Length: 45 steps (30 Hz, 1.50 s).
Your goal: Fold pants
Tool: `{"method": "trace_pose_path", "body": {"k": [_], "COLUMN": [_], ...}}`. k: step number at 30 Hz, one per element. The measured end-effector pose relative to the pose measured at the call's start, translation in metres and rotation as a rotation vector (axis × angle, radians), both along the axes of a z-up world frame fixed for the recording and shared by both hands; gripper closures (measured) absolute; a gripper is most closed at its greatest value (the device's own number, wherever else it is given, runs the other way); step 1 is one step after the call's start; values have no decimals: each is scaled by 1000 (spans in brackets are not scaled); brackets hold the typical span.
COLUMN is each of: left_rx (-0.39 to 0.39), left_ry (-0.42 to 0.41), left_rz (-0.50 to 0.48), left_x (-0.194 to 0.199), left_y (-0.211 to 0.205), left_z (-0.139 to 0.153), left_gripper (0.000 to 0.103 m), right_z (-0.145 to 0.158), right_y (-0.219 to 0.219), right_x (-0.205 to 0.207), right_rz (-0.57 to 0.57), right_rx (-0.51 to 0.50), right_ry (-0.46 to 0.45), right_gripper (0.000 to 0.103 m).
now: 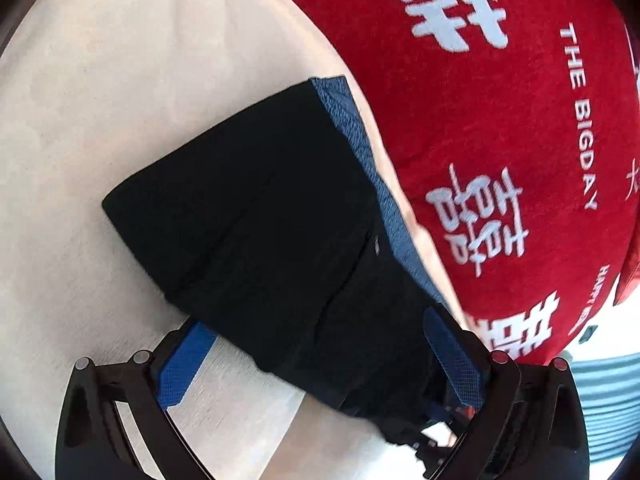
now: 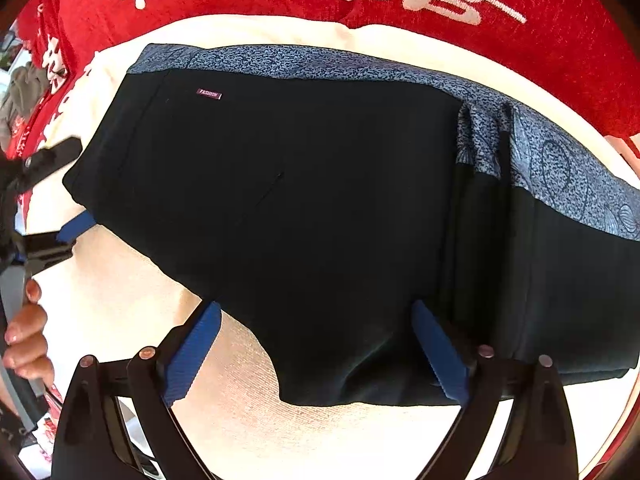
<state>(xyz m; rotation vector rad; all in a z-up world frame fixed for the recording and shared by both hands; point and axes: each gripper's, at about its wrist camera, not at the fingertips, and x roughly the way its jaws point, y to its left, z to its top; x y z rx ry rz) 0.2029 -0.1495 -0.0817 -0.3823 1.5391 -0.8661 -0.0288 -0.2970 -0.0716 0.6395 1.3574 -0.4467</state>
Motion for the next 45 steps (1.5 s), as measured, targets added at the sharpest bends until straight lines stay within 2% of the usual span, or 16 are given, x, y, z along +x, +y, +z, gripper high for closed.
{"method": "trace_pose_path", "body": {"k": [3,6,9,11,13,15,18,22,25,31,34,40,41,42,44,45], "left_rx": [-16,-36,78,63,121,244,302,397,411,427,436,450,452,455,462,450], "left_ry": [-16,-111,-74,-55,-91,-186,-319,-720,-860,-910,-920,-940,-945,-944,-933,-947], "left_rz": [-27,-91,-58,7,10,-27,-100,-316,-408,-451,-460,-455,-457,-460,-472,-477], "left_x": [3,-1,8,13,12,9,-1,-53,-79,-81,-86,-96,-99,-100,-102,-105], "left_y": [1,-16,-25,-22,-27,-34,-45,-77,-89,-95,-99,-103,-104,-105,-105,-106], "left_z": [17,34,9,6,10,14,25,54,63,66,67,72,74,75,76,80], "left_gripper": [2,2,3,3,20,63,66,66,66,66,66,66,66,66,66,66], "right_z": [0,0,3,4,9,15,43,80,93,88,70,30,27,28,35,43], "right_y": [0,2,1,-1,-5,-20,-43,-82,-96,-60,-31,6,7,7,1,-4], "right_x": [-1,-2,-1,-2,-4,-7,-7,23,73,198,243,275,274,272,271,265], "right_rz": [-2,1,8,-1,-20,-52,-116,-124,-51,222,321,468,486,503,507,502], "right_rx": [8,15,16,25,54,93,112,199,341,462,507,439,419,397,350,340], "right_ry": [-8,-14,-13,-20,-36,-60,-124,-203,-209,-84,16,279,294,292,229,192], "right_gripper": [6,6,6,6,6,6,6,6,6,4,3,3,8,43,82,83]}}
